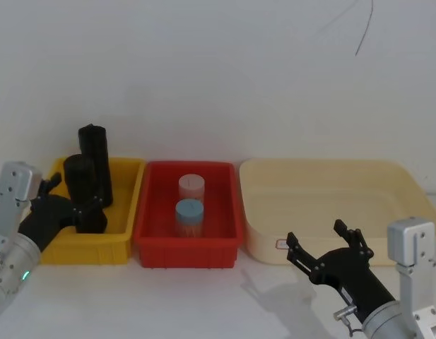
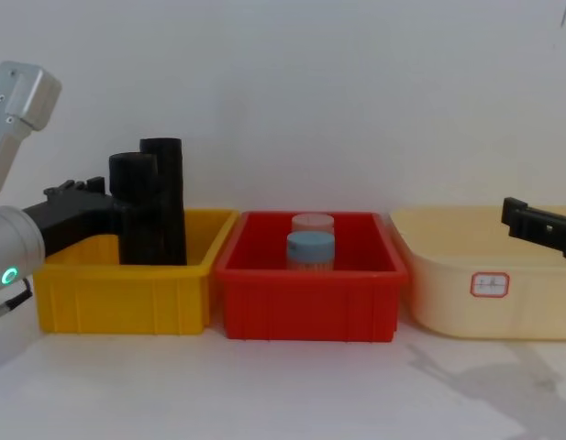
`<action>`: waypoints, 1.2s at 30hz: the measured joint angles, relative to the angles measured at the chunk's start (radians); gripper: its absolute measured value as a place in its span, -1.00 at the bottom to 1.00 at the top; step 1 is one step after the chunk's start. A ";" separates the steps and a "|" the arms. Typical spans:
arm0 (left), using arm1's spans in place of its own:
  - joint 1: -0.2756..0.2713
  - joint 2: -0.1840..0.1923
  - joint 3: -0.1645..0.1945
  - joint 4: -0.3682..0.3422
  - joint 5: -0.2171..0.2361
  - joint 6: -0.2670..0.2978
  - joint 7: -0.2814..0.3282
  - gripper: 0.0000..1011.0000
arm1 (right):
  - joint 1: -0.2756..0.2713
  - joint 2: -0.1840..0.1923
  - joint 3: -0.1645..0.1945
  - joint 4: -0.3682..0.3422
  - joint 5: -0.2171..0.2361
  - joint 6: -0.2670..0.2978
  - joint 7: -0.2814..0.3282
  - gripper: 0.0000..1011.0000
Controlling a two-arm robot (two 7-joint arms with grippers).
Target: Pick up the garbage bag with the one hand and transfer it to the other hand.
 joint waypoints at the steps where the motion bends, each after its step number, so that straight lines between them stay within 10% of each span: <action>1: 0.000 0.000 0.000 0.000 0.000 0.000 0.000 0.98 | 0.000 0.000 0.000 0.000 0.000 0.000 0.000 0.98; 17: -0.075 -0.042 -0.019 0.134 -0.023 -0.042 -0.058 0.94 | 0.000 0.000 0.000 0.000 0.000 0.000 0.000 0.98; 36: -0.117 -0.069 -0.036 0.215 -0.042 -0.070 -0.125 0.04 | 0.000 0.000 0.000 0.000 0.000 0.000 0.000 0.98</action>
